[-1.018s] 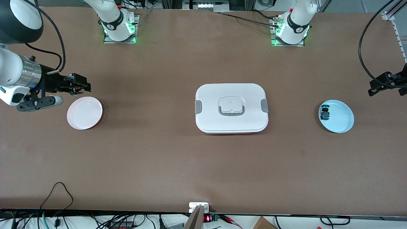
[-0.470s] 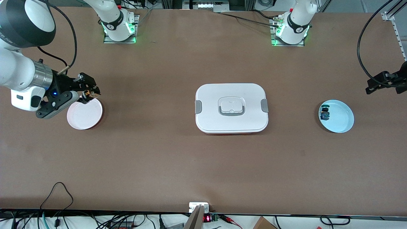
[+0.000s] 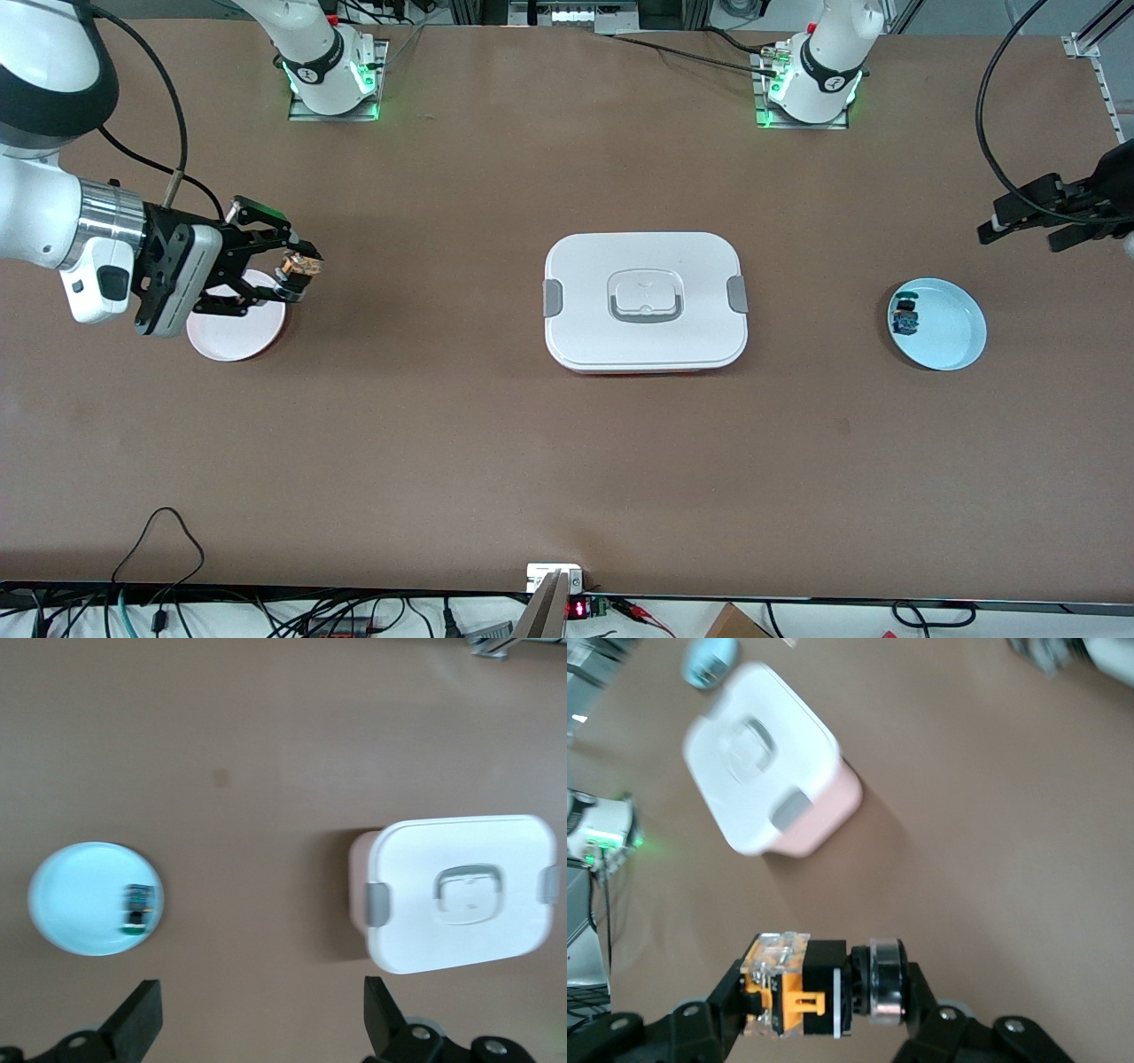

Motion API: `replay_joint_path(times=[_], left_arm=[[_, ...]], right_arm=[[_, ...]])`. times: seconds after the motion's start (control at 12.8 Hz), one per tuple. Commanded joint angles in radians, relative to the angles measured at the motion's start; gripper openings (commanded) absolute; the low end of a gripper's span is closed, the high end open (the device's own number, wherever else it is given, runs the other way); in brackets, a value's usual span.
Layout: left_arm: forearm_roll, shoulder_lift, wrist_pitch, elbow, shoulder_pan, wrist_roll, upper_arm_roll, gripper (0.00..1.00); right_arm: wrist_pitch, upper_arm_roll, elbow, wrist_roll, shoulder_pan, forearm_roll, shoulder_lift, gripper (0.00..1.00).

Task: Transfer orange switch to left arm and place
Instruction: 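Carry the switch over the box with the right gripper while the left gripper approaches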

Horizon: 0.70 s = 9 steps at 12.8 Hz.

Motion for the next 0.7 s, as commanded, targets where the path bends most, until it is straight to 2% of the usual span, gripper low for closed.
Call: replay_joint_path(times=[0.0, 0.16, 0.31, 0.39, 0.63], left_arm=[[-0.175, 0.078, -0.028, 0.021, 0.099, 0.033, 0.002, 1.0], [-0.256, 0.122, -0.067, 0.022, 0.124, 0.043, 0.002, 1.0], [-0.29, 0.183, -0.081, 0.028, 0.107, 0.039, -0.007, 1.0], [-0.296, 0.235, -0.094, 0.033, 0.08, 0.042, -0.029, 1.0], [-0.419, 0.253, -0.12, 0.03, 0.082, 0.045, -0.037, 1.0]], right_arm=[[0.052, 0.004, -0.071, -0.272, 0.003, 0.189, 0.002, 0.0], [0.069, 0.006, -0.135, -0.415, 0.02, 0.353, 0.004, 0.0], [0.071, 0.006, -0.142, -0.471, 0.049, 0.475, 0.025, 0.0], [0.089, 0.006, -0.142, -0.473, 0.066, 0.522, 0.033, 0.0], [0.111, 0.006, -0.14, -0.476, 0.107, 0.61, 0.048, 0.0]])
